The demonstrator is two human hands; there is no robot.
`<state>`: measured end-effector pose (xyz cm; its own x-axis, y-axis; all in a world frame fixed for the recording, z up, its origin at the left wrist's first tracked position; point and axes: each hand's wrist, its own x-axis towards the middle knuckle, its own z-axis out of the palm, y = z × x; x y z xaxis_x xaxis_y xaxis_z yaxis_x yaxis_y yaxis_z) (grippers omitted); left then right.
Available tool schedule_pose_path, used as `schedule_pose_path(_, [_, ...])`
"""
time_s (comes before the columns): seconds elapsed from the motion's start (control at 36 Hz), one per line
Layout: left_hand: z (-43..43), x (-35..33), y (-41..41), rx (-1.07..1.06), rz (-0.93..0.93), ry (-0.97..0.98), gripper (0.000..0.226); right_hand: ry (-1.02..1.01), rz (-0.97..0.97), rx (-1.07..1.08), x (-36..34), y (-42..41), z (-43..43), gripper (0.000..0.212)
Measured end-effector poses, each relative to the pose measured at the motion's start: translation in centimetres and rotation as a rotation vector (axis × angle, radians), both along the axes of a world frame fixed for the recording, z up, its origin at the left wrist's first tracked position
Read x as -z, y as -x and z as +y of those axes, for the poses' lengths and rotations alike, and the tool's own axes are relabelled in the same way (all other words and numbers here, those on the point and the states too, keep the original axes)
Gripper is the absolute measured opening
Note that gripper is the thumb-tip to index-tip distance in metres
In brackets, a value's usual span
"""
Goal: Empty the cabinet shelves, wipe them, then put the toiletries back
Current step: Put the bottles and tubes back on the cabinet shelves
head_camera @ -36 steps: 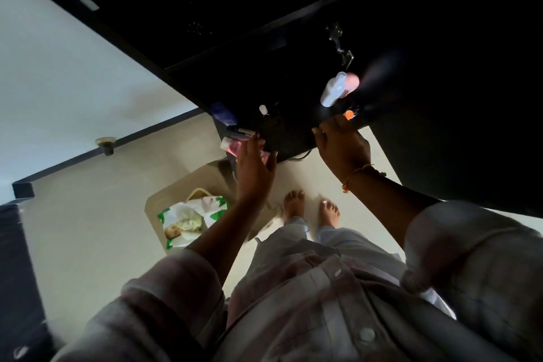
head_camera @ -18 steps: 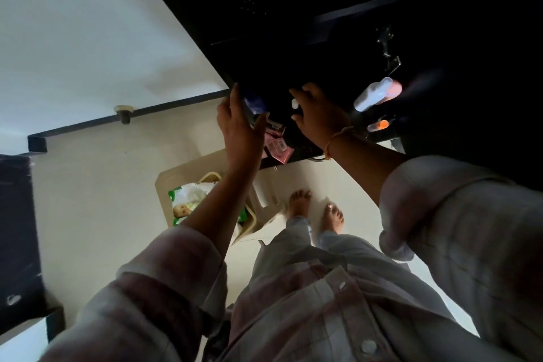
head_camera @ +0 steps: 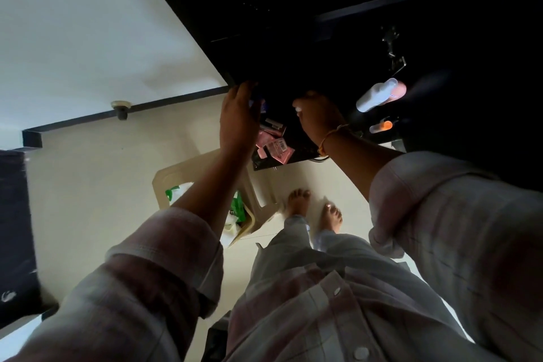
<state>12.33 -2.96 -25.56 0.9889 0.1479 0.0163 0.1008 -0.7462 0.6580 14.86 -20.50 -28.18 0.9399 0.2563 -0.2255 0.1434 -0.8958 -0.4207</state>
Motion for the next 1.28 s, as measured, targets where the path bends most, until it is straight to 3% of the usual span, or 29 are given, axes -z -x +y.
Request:
schedule_pose_path(0.22, [-1.1,-0.8,-0.7,0.078,-0.031,-0.021,0.036,-0.133,-0.087,0.181,-0.3,2.5,-2.7,0.02])
schedule_pose_path(0.44, [-6.9,-0.9,-2.4,0.213,0.018,0.081,0.037,-0.174,-0.13,0.466,-0.3,5.9,-7.0,0.008])
schedule_pose_path(0.58, [-10.8,-0.6,-2.6,0.354,0.033,0.086,0.04,-0.038,-0.111,0.452,0.0,6.7,-9.4,0.015])
schedule_pose_path(0.83, [-14.3,-0.4,-3.4,0.474,0.073,0.07,0.043,-0.138,-0.014,0.602,0.6,6.1,-11.3,0.009])
schedule_pose_path(1.28, [-16.0,-1.1,-3.8,0.514,0.054,0.023,0.043,-0.047,-0.028,0.468,1.0,5.2,-11.0,0.017])
